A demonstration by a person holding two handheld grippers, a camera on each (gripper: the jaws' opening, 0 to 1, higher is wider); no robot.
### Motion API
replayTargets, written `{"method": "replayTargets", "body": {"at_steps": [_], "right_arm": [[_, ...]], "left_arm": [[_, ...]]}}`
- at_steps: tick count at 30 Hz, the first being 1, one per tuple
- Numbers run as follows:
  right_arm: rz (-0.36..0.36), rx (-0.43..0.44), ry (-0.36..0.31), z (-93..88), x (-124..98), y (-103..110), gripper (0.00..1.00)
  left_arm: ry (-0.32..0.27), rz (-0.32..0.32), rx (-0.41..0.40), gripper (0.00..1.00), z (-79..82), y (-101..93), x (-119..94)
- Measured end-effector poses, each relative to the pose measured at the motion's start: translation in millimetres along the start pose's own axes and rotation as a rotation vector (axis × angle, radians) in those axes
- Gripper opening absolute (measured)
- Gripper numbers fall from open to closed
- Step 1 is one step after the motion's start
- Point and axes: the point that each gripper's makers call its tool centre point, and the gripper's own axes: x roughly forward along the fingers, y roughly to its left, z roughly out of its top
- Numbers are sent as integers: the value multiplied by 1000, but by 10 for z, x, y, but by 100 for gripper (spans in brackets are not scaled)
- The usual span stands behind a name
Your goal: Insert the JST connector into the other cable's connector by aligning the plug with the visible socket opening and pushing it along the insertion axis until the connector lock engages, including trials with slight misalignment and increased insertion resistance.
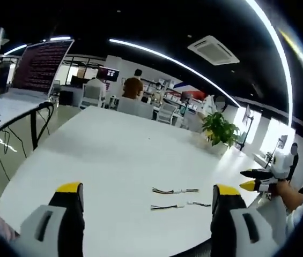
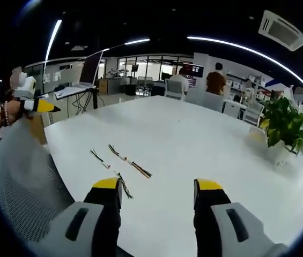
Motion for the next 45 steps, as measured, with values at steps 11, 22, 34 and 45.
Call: {"method": "replayTargets", "body": {"at_steps": [11,22,34,45], "right_arm": [[-32,-18,-91,496,147,-199,51],[-40,-43,-201,1103,335,-358,53],[31,101,-368,1631,614,-444,53],[73,157,-362,1580,1129,-475,63]], "left_arm": [[-8,-32,162,99,489,-124,456],[-42,-94,171,99,812,-383,856],[-82,-156,126,99,930,-560,1378],[13,-302,198,98,437,-660,1854]]}}
